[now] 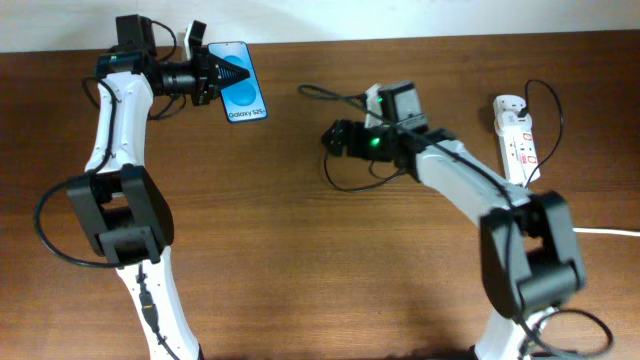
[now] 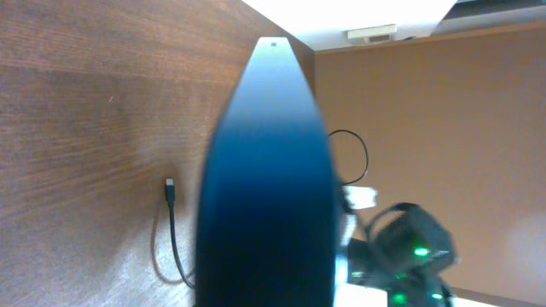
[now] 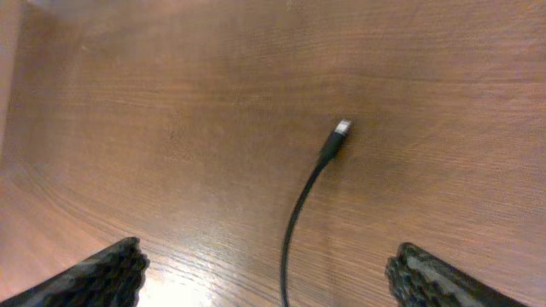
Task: Plug charger to phone and switch on socket
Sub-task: 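Lower the right gripper onto the black cable's plug and grasp it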
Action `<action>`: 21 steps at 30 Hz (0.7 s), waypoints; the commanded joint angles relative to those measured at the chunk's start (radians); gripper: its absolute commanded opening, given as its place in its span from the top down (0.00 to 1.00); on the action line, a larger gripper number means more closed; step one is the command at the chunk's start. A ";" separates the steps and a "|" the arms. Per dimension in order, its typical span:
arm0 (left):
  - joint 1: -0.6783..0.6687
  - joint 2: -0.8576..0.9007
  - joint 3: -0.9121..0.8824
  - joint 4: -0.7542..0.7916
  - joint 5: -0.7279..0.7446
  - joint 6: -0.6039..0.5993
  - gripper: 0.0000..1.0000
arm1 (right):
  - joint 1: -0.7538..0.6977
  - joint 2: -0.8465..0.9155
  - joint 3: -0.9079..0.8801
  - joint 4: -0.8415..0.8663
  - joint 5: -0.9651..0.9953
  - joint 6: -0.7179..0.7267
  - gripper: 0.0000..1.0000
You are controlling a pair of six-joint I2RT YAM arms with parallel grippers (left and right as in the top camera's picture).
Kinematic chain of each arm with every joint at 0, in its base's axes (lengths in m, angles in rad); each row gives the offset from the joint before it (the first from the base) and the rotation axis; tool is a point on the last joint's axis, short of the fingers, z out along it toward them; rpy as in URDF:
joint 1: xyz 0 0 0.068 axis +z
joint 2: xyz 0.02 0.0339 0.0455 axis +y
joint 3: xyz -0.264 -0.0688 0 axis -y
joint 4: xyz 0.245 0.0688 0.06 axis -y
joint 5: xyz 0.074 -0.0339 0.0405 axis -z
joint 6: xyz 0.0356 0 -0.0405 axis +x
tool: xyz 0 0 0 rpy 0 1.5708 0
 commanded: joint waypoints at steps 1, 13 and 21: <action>-0.005 0.011 0.009 -0.029 -0.036 -0.013 1.00 | 0.008 0.089 0.011 0.034 -0.040 0.119 0.11; -0.012 0.011 0.009 -0.147 -0.130 0.050 1.00 | 0.031 0.148 0.011 0.108 -0.007 0.184 0.36; -0.046 0.011 0.009 -0.154 -0.084 0.082 1.00 | 0.032 0.200 0.011 0.184 -0.008 0.206 0.51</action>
